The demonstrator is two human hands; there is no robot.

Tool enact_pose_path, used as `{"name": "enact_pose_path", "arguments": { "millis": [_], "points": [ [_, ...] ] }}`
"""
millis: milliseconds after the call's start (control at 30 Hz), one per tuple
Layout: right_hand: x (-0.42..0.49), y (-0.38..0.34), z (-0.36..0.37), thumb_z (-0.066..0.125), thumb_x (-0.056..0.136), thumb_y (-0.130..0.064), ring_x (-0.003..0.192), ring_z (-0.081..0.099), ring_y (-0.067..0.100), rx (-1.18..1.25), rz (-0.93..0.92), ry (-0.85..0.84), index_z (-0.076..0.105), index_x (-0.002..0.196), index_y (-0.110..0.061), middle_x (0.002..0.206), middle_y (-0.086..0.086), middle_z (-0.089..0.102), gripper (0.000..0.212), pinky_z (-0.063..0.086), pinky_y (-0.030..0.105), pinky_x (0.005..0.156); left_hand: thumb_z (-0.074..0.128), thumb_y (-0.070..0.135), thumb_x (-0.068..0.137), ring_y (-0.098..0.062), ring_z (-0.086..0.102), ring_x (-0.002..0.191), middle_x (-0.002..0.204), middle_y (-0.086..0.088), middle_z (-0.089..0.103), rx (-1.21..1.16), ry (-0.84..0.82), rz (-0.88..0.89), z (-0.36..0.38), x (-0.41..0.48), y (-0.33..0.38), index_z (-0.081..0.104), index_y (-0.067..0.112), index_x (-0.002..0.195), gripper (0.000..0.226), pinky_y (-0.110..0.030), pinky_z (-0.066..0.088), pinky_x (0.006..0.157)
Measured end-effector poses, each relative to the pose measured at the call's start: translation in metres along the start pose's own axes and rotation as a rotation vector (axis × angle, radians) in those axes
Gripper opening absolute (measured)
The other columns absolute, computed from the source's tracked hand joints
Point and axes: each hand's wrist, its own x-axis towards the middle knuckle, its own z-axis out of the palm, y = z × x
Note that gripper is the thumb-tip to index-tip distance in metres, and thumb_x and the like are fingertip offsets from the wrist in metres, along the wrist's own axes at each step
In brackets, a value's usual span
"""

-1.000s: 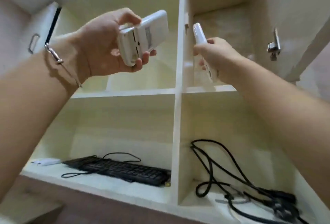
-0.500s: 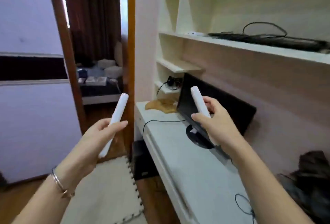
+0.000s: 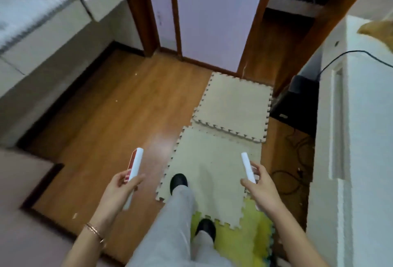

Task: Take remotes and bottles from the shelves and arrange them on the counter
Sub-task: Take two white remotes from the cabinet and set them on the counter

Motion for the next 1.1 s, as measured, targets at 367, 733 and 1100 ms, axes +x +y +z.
{"name": "enact_pose_path", "arguments": {
  "millis": [367,733,1100],
  "points": [
    [0.072,-0.059,0.138,0.057,0.086,-0.007,0.085,0.050,0.021,-0.379,0.059,-0.229,0.039,0.136,-0.011,0.110,0.005,0.047,0.053,0.038,0.020,0.055,0.068,0.031,0.081,-0.017,0.054,0.071,0.083,-0.005,0.057,-0.285,0.208,-0.274,-0.091,0.086,-0.062,0.054,0.004,0.117,0.047,-0.028,0.042,0.056],
    [0.191,-0.260,0.342,0.054,0.087,-0.005,0.094,0.049,0.019,-0.379,-0.141,-0.338,0.039,0.138,-0.012,0.119,0.003,0.050,0.053,0.038,0.012,0.058,0.072,0.037,0.075,-0.029,0.057,0.078,0.097,-0.013,0.058,-0.277,0.350,-0.364,-0.268,0.269,-0.033,0.052,0.007,0.120,0.058,-0.040,0.049,0.068],
    [0.358,-0.346,0.390,0.055,0.086,-0.007,0.079,0.054,0.021,-0.492,-0.027,-0.387,0.040,0.137,-0.008,0.097,0.003,0.055,0.052,0.040,0.028,0.060,0.067,0.029,0.082,-0.016,0.049,0.064,0.075,-0.003,0.054,-0.302,0.351,-0.386,-0.246,0.435,0.064,0.059,0.003,0.104,0.035,-0.027,0.037,0.054]
  ]
}}
